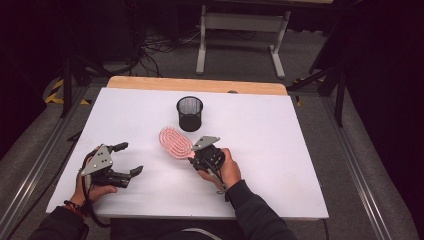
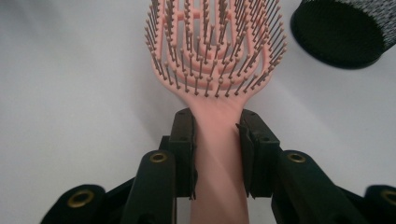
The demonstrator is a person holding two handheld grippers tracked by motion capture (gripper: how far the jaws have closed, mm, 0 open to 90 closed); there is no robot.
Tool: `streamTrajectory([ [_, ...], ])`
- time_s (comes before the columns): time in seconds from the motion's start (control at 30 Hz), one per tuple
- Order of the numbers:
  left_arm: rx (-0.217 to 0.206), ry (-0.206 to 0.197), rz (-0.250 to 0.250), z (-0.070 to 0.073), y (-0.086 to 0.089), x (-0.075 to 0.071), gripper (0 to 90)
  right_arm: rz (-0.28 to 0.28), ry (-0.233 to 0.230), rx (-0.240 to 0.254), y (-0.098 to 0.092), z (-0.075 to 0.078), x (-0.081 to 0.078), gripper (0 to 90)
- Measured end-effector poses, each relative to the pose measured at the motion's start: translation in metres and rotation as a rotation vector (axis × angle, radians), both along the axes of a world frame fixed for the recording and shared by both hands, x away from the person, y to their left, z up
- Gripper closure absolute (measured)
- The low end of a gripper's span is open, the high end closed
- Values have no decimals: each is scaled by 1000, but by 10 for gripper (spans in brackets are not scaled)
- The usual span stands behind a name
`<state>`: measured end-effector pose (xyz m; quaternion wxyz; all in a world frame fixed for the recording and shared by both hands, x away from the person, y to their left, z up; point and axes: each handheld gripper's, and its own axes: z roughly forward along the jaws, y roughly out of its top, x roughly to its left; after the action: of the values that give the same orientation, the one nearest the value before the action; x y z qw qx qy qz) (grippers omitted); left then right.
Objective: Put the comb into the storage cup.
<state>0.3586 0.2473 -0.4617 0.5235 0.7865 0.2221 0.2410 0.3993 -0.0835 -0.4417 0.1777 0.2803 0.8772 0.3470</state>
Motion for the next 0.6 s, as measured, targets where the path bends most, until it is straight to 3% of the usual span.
streamTrajectory([
  [0.2,-2,7,-2,0,-2,1,79,-31,-74,49,-8,7,-3,693],
  [0.6,-17,37,-4,-2,-3,7,85,-35,-199,134,-20,18,-10,693],
])
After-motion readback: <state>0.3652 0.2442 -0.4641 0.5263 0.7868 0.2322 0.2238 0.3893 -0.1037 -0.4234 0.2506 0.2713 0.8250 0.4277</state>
